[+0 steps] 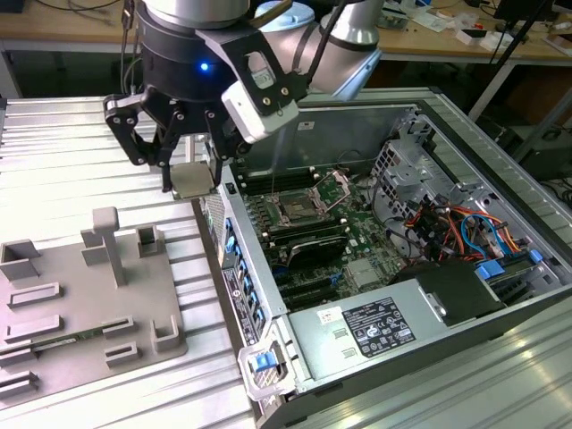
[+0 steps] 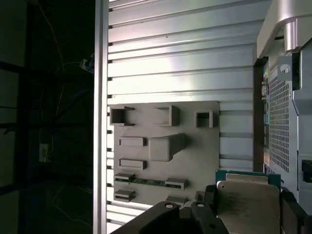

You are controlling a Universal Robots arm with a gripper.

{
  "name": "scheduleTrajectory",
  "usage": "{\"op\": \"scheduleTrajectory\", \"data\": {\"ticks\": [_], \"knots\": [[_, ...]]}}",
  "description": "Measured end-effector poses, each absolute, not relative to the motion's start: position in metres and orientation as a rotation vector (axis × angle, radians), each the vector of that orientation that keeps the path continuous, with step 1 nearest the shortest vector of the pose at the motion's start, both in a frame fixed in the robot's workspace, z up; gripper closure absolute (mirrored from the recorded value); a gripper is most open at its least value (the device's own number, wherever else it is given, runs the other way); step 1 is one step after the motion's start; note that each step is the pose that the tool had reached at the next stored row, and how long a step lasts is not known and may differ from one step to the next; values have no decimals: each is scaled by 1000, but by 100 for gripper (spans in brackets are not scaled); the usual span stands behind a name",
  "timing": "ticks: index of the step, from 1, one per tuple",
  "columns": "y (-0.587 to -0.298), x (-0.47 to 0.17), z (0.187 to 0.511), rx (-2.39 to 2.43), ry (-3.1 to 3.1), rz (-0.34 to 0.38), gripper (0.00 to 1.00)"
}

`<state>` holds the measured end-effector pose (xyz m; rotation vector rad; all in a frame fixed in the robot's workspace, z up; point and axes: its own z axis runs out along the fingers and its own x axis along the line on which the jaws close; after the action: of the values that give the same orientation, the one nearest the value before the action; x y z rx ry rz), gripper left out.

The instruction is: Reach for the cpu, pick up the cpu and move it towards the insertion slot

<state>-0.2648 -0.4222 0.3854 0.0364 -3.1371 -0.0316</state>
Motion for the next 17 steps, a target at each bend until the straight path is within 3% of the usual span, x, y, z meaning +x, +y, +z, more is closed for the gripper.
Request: {"op": "scheduleTrajectory", "data": {"ticks": [17], "knots": [[-420, -195, 385, 36, -3132, -32, 45]]}}
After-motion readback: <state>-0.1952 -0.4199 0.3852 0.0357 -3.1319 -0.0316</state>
